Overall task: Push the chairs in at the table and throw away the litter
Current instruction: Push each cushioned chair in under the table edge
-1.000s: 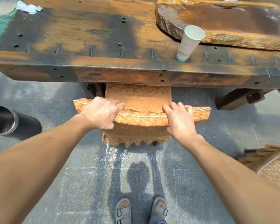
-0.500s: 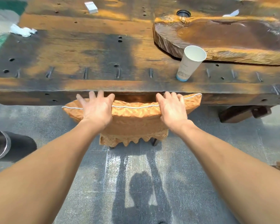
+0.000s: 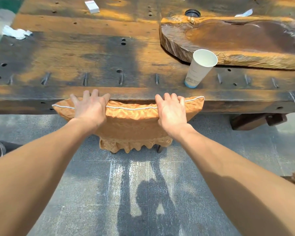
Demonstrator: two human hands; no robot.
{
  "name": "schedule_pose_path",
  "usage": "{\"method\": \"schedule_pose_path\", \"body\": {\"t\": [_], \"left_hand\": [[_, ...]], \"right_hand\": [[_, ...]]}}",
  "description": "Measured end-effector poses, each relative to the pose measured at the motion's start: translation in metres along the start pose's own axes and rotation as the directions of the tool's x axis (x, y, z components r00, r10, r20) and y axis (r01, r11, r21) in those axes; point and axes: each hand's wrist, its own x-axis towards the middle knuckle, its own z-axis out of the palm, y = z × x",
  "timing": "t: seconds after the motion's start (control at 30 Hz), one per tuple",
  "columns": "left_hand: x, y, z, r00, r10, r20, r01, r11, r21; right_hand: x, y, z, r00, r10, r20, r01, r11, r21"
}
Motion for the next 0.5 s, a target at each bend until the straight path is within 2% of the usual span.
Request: {"method": "schedule_pose_path", "body": {"t": [0.13, 0.23, 0.37, 0.5], "left_hand": [[-0.002, 0.004, -0.005, 0.998, -0.052, 0.046, 0.053, 0.998, -0.016], [-0.014, 0.014, -0.008, 0.992, -0.104, 0.071, 0.107, 0.993, -0.048], [-0.047, 0.029, -0.003, 0.991, 0.009, 0.13, -0.004, 0.999, -0.037], [-0.079, 0.04, -0.018, 0.969, 0.042, 0.244, -0.016, 0.994, -0.109]], "right_hand": [[0.0, -0.002, -0.002, 0.999, 0.026, 0.033, -0.026, 1.0, 0.015], [-0.011, -0.008, -0.011, 0.983, 0.065, 0.171, -0.071, 0.997, 0.032], [-0.05, 0.002, -0.031, 0.93, -0.001, 0.367, -0.025, 0.998, 0.064], [-0.097, 0.031, -0.059, 0.885, 0.044, 0.463, -0.096, 0.991, 0.09]]}}
